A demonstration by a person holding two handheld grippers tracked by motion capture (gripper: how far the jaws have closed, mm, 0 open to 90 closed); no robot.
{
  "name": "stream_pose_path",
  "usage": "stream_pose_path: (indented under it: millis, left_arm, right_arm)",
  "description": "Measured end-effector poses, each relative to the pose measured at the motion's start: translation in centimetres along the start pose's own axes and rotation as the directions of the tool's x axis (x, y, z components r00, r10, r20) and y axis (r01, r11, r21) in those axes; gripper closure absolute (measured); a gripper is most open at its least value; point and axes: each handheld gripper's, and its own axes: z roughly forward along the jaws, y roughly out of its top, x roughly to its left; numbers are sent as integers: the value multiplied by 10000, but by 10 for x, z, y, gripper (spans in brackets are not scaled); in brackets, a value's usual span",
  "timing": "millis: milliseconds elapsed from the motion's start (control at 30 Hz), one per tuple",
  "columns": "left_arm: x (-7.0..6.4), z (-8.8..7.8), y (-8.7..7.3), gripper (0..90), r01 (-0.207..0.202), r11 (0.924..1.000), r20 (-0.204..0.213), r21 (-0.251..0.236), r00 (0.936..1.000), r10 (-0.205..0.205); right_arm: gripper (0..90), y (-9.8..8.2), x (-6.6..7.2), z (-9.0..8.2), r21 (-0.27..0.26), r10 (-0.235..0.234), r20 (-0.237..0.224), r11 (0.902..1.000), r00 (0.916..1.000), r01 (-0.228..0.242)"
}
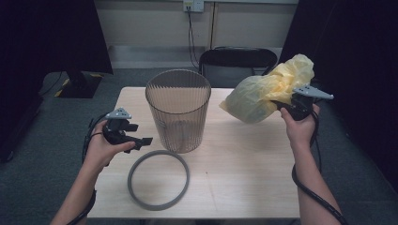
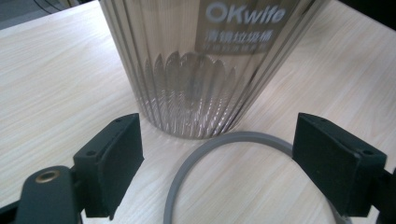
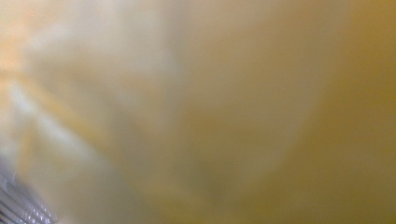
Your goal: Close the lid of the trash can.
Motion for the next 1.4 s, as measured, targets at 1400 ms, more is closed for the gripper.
stream_pose_path:
  millis: [1400]
  left_arm:
    - [6,37,-62,162,776,9957,267,512,9965,-791]
  right_arm:
    - [843,-85,6,12,808,450,-825,9960,9956,-383]
